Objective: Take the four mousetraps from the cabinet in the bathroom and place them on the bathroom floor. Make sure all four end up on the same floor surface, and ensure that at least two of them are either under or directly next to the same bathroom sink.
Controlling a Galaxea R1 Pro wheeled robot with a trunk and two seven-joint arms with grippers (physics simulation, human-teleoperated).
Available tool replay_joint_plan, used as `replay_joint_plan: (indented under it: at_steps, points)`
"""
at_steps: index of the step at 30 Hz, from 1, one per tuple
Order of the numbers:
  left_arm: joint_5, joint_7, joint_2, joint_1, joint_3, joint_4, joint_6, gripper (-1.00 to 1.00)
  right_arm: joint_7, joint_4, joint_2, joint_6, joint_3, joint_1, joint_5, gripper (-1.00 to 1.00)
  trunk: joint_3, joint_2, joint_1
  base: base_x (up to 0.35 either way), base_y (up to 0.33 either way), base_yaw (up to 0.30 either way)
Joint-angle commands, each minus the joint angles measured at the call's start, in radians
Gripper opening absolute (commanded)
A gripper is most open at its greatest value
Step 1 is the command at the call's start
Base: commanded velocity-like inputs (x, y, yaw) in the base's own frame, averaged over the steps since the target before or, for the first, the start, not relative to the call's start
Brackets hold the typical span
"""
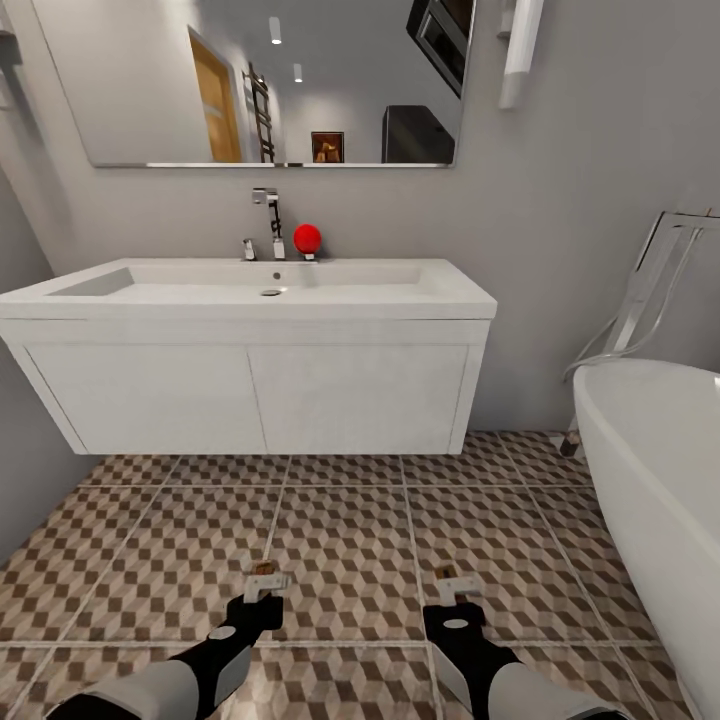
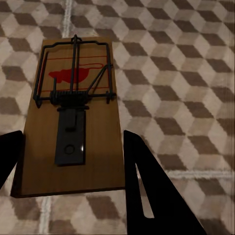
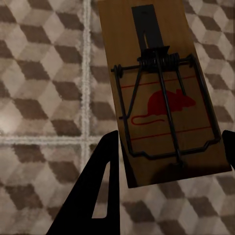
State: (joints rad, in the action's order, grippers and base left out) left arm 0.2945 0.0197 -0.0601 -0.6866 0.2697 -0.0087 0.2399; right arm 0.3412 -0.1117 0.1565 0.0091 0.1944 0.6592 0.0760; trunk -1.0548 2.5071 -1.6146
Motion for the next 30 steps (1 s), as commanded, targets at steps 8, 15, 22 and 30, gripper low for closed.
replay_joint_plan:
  at_steps: [8, 15, 22, 30]
  points:
    - [0.009, -0.002, -0.019, -0.001, 0.008, 0.001, 0.002, -1.00, 0.004, 0.000, 0.001, -0.004, 0.008, 0.000, 0.010, -1.00, -0.001, 0.000, 0.000, 0.000, 0.000, 0.000]
    - [0.009, -0.001, -0.020, -0.001, 0.007, 0.001, 0.002, -1.00, 0.004, 0.000, 0.001, -0.005, 0.008, 0.000, 0.010, -1.00, -0.020, 0.002, -0.002, 0.000, 0.000, 0.000]
    - [0.010, -0.001, -0.020, -0.001, 0.007, 0.002, 0.001, -1.00, 0.002, 0.000, 0.002, -0.005, 0.010, 0.000, 0.010, -1.00, -0.047, 0.003, -0.005, 0.000, 0.000, 0.000]
    - [0.011, 0.002, -0.019, -0.001, 0.007, 0.001, 0.001, -1.00, 0.001, 0.000, 0.003, -0.006, 0.011, 0.000, 0.010, -1.00, -0.078, 0.005, -0.009, 0.000, 0.000, 0.000]
